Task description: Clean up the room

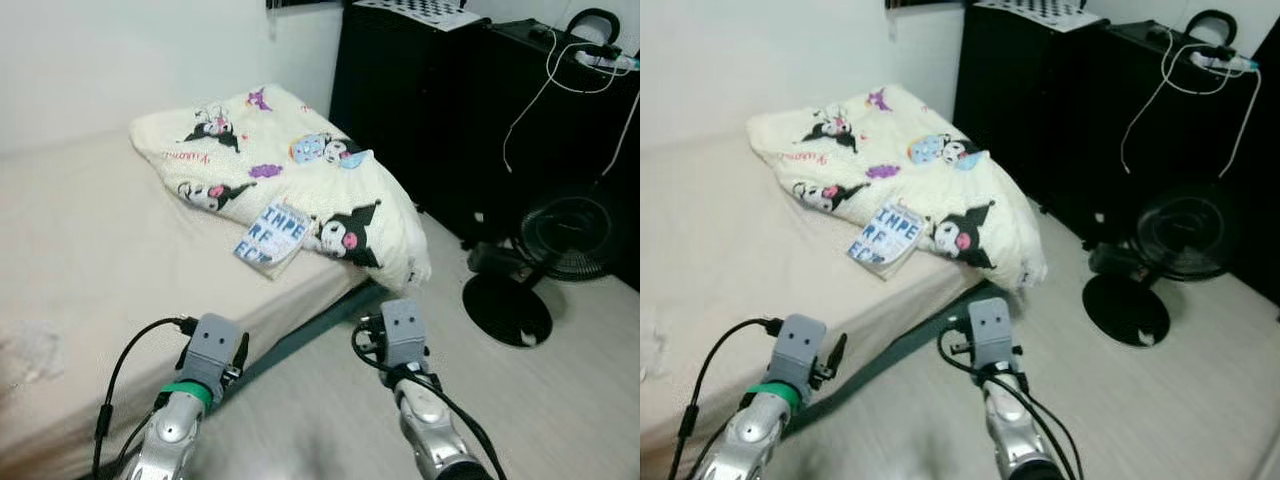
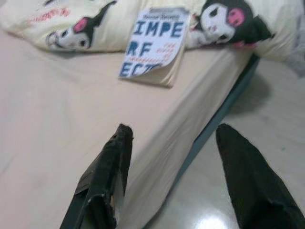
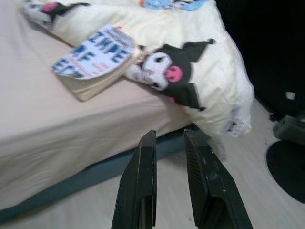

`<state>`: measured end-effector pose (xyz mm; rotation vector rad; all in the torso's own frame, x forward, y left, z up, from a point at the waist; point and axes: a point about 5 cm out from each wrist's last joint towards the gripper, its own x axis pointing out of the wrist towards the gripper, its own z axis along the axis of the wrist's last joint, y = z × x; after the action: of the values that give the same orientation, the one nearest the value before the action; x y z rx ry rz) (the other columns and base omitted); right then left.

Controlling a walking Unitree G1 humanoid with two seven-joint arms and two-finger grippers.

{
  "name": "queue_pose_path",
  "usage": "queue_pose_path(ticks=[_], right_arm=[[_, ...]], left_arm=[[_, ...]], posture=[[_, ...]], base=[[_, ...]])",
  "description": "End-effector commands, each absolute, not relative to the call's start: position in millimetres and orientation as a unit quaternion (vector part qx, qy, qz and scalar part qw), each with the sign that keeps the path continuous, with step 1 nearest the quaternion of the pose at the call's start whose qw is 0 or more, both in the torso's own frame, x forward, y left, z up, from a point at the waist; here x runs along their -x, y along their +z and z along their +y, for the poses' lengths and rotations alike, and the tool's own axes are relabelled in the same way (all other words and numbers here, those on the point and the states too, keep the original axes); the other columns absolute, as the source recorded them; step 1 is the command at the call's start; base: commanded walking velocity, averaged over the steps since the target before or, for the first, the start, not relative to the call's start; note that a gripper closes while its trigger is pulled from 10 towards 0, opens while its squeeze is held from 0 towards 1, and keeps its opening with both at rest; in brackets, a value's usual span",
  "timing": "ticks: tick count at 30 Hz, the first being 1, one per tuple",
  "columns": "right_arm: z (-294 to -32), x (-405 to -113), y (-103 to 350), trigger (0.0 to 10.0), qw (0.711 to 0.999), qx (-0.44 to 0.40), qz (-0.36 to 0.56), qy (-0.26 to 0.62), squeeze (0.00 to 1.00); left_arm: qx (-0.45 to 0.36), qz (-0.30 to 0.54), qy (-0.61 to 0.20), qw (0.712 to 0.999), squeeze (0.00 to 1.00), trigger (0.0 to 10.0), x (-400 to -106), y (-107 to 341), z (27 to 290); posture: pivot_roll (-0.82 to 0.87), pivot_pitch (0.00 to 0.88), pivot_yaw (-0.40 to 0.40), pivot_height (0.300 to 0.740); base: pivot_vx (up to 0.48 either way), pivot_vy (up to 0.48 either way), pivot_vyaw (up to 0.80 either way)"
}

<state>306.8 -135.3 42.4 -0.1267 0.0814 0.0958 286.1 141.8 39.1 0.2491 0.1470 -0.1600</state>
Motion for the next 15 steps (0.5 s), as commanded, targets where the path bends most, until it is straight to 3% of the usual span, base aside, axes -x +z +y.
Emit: queue_pose_path(ticks=[1, 15], right_arm=[[-136.6, -304.5, 38.4, 10.0, 0.996, 0.063, 0.050, 0.043, 0.00], [-137.6, -303.6, 37.7, 10.0, 0.996, 0.065, 0.051, 0.044, 0.00]], left_arm=[[-0.129, 0.086, -0.084, 0.984, 0.00, 10.0, -282.4, 33.7, 142.0], [-0.130, 0.094, -0.092, 0.983, 0.00, 10.0, -282.0, 32.3, 139.7]], posture=[[0.00, 0.059, -0.014, 0.740], [0.00, 0.054, -0.014, 0.740]], base=[[0.311, 0.000, 0.00], [0.000, 0.000, 0.00]])
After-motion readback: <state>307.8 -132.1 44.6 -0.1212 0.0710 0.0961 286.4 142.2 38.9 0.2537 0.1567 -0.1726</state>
